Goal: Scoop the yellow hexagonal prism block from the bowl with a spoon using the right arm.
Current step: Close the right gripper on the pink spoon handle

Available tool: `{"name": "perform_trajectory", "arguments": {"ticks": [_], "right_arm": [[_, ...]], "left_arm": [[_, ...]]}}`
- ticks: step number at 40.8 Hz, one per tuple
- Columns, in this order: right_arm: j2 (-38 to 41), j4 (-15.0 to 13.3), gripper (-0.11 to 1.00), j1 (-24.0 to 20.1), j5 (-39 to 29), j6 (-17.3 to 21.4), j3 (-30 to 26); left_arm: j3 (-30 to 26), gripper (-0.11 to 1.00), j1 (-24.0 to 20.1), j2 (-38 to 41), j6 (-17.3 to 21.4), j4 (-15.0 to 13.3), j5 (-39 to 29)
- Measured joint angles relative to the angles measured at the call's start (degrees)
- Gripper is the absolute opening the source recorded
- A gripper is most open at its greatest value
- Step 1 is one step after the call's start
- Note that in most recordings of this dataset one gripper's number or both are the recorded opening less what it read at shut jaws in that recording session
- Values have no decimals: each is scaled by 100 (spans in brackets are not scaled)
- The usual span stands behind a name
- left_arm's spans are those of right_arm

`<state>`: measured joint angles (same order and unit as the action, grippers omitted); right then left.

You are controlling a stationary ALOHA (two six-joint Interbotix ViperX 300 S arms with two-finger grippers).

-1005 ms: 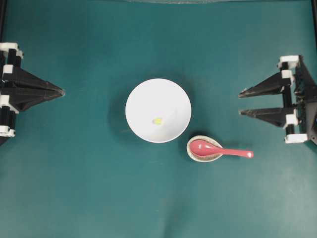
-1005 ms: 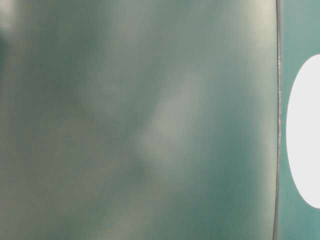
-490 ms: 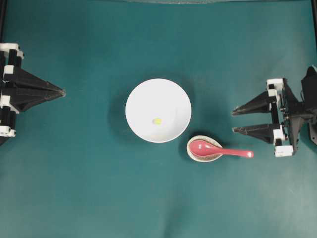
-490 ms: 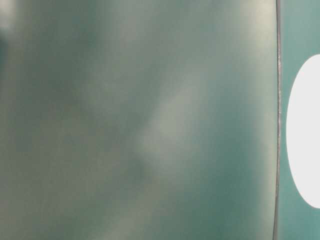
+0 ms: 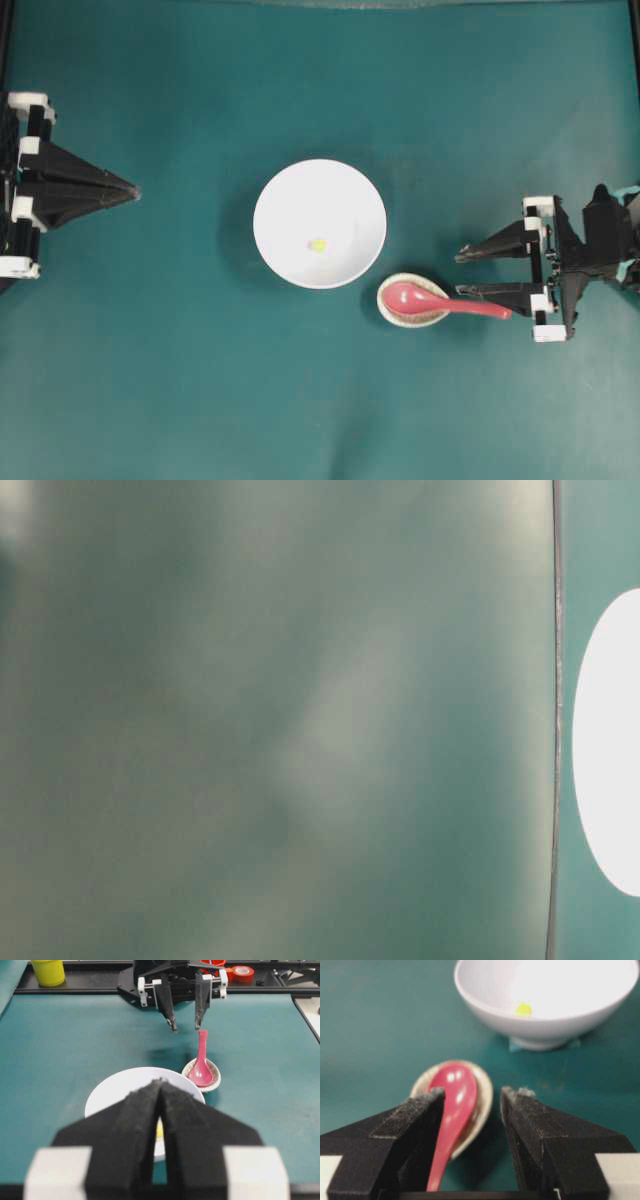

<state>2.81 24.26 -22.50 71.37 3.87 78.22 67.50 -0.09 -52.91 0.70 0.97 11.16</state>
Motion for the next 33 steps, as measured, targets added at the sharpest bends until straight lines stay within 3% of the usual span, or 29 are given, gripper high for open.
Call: {"name": "perform_trajectory", "arguments": {"ticks": [6, 14, 26, 33], "right_arm": [[501, 510, 54, -483, 334, 0, -132], [844, 949, 54, -949, 396, 0, -316], [1222, 1512, 54, -1389, 299, 105, -404], [1310, 1644, 54, -1424, 88, 105, -422]], "left_arm": [[0, -1, 0, 26, 0, 0, 0], [0, -1, 0, 26, -9, 0, 0], [0, -1, 0, 35, 0, 0, 9], [0, -1, 0, 35, 0, 0, 18]]}}
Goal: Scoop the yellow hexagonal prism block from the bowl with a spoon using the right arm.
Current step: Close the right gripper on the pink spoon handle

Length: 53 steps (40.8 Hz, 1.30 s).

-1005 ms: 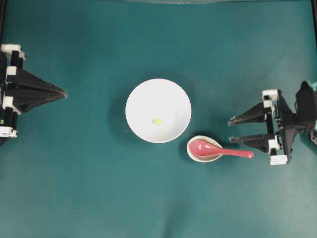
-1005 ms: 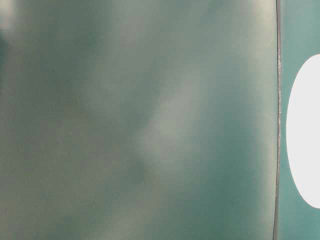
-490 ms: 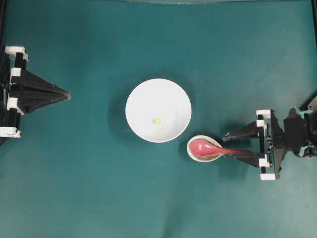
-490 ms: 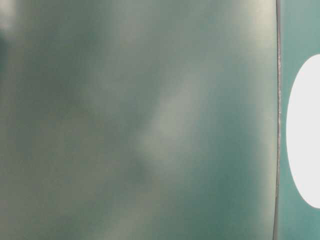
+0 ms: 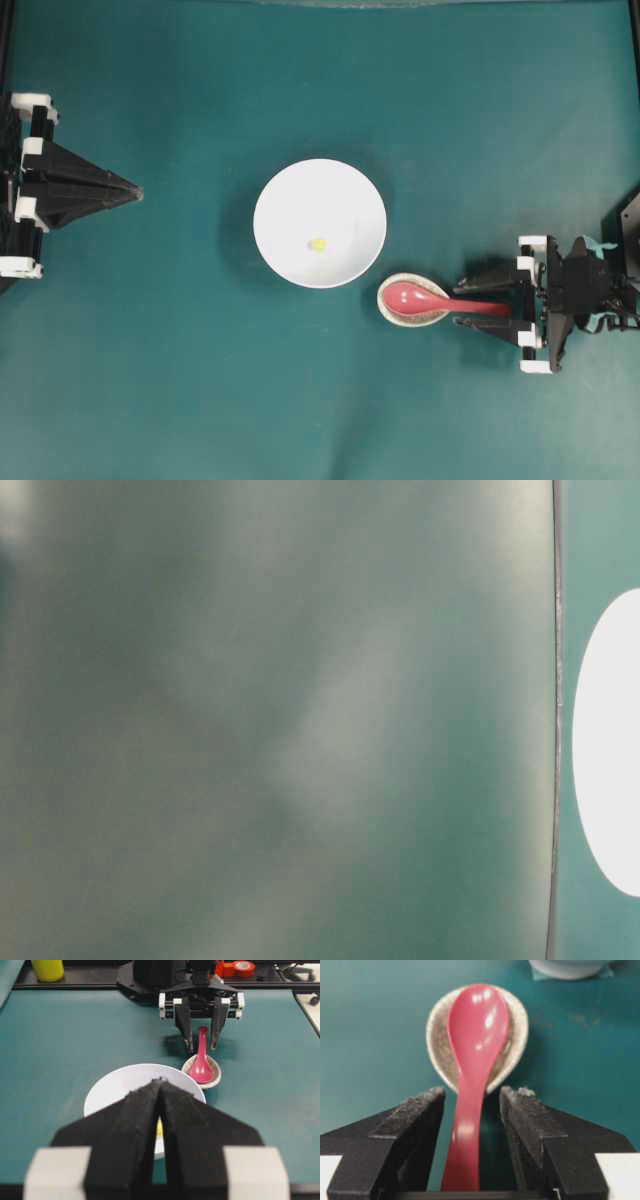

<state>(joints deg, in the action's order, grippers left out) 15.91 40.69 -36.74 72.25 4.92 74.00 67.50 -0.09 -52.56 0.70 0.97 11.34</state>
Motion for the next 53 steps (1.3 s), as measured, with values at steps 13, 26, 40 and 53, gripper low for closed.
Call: {"name": "perform_trajectory", "arguments": {"ticks": [13, 26, 40, 53], "right_arm": [[-9, 0, 54, -9, -26, -132, 53], [0, 0, 53, -9, -35, -360, 35], [0, 0, 52, -9, 26, -413, 9], [0, 0, 52, -18, 53, -422, -9]], "left_arm": [[0, -1, 0, 0, 0, -9, 9], [0, -1, 0, 0, 0, 0, 9], [-9, -1, -9, 9, 0, 0, 9], [0, -1, -9, 9, 0, 0, -9]]}}
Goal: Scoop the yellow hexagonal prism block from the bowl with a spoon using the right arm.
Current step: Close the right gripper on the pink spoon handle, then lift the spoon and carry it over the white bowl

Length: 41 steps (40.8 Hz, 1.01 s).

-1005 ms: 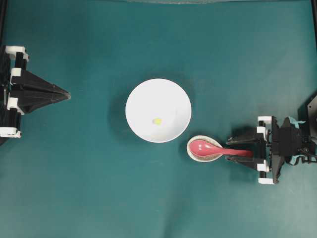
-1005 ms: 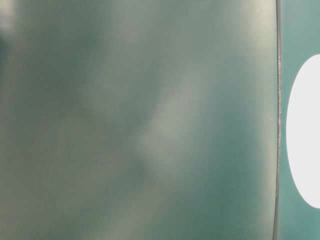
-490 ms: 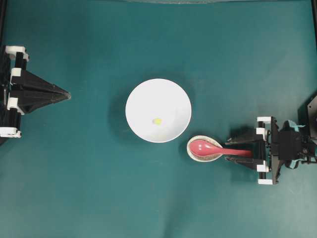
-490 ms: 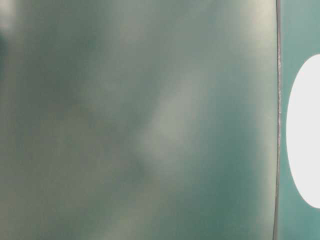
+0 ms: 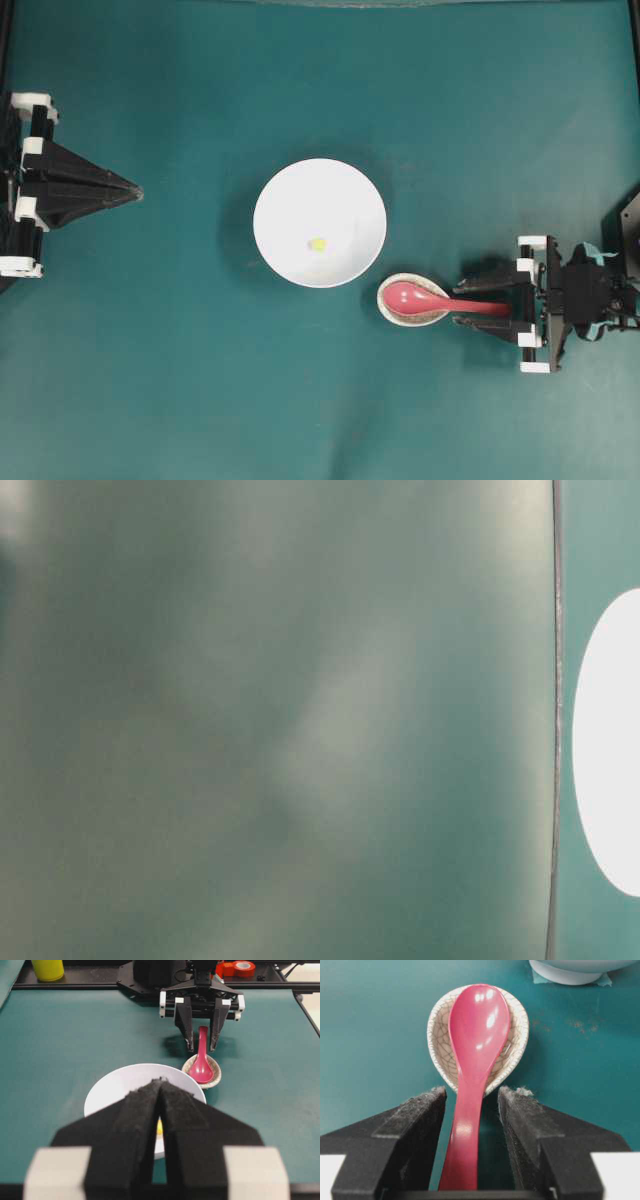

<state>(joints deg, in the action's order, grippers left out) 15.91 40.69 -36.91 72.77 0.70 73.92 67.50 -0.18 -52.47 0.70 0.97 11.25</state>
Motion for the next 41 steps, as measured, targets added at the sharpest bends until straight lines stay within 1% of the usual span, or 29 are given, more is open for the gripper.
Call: {"name": "perform_trajectory", "arguments": {"ticks": [4, 8, 10, 14, 19, 25, 28, 32, 36, 41], "right_arm": [[0, 0, 51, 0, 9, 0, -18], [0, 0, 46, 9, 9, 0, -26], [-9, -9, 40, 9, 9, 9, -35], [0, -35, 23, 9, 0, 0, -35], [-105, -105, 22, 9, 0, -26, -26], [-448, -123, 22, 9, -9, -114, 0], [-668, -132, 22, 0, -62, -237, 18], [-1134, -123, 22, 9, -255, -501, 26], [-1696, -123, 22, 53, -580, -879, 18], [-2435, -123, 22, 334, -1222, -1406, -26]], "left_arm": [[0, -1, 9, 0, 0, 0, -9], [0, -1, 0, 0, 0, 0, 0], [0, -1, 9, -9, 0, 0, 0], [0, -1, 9, -9, 0, 0, -9], [0, -1, 0, 0, 0, 0, -9], [0, -1, 0, -9, 0, 0, 0], [0, -1, 0, -9, 0, 0, 0], [0, -1, 0, -9, 0, 0, -9], [0, -1, 0, -26, 0, 0, -9], [0, -1, 0, -35, 0, 0, 0]]}}
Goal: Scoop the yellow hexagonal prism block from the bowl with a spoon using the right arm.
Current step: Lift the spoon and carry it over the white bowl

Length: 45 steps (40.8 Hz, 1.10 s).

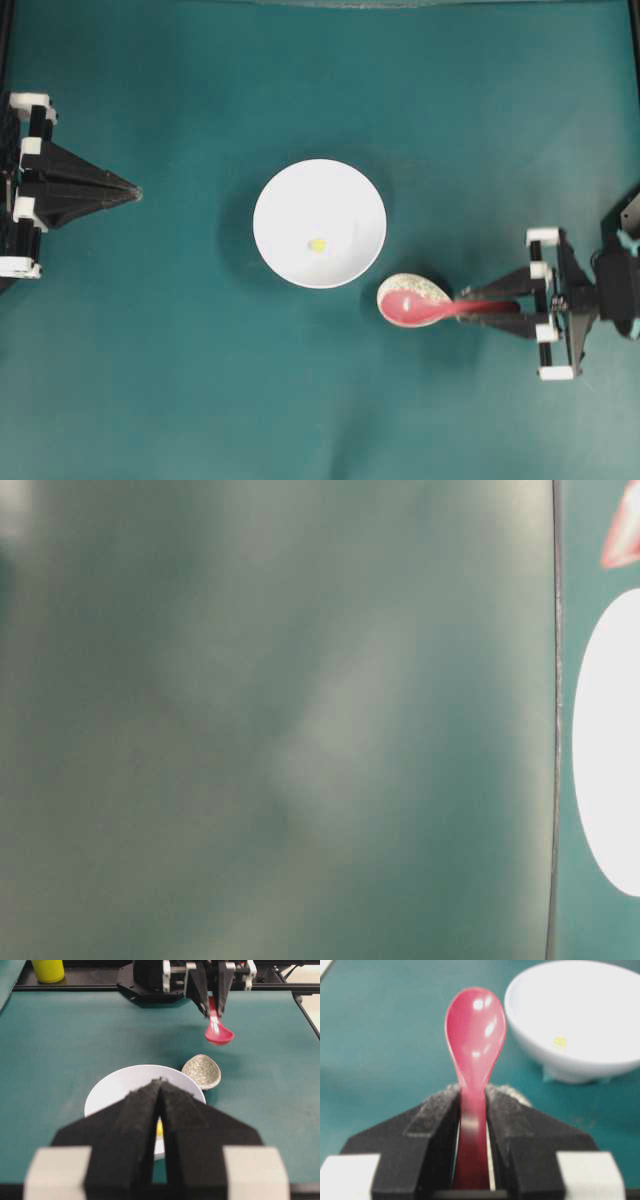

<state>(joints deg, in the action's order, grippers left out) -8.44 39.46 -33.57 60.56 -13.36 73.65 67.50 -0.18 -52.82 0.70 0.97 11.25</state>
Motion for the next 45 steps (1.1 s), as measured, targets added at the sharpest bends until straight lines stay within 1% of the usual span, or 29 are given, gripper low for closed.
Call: {"name": "perform_trajectory", "arguments": {"ticks": [5, 8, 11, 14, 19, 27, 33, 36, 40, 45], "right_arm": [[-721, 9, 22, 483, -932, -475, -167], [-1099, 0, 22, 896, -1714, -809, -360], [-1380, 9, 22, 1292, -2435, -1055, -563], [-1538, 0, 22, 1644, -3120, -1301, -791], [-1617, 0, 22, 2206, -4069, -1547, -1169], [-1485, 0, 22, 3050, -5282, -1600, -1714], [-1310, -9, 22, 3560, -6258, -1600, -2171], [-1151, -62, 22, 3823, -6776, -1591, -2452], [-923, -167, 22, 4069, -7295, -1573, -2760], [-589, -290, 22, 4271, -7770, -1564, -3085]], "left_arm": [[0, -1, 9, 0, 0, 0, 0], [0, -1, 0, 0, 0, 0, -9], [0, -1, 0, 0, 0, 0, -9], [0, -1, 0, -9, 0, 0, -9], [0, -1, 0, 0, 0, 0, 0], [0, -1, 0, 0, -9, 0, 0], [0, -1, 0, 0, 0, 0, -18], [0, -1, 0, 0, 0, 0, -44], [0, -1, 0, 0, 0, 0, -53], [0, -1, 0, 0, 0, 0, -53]]}}
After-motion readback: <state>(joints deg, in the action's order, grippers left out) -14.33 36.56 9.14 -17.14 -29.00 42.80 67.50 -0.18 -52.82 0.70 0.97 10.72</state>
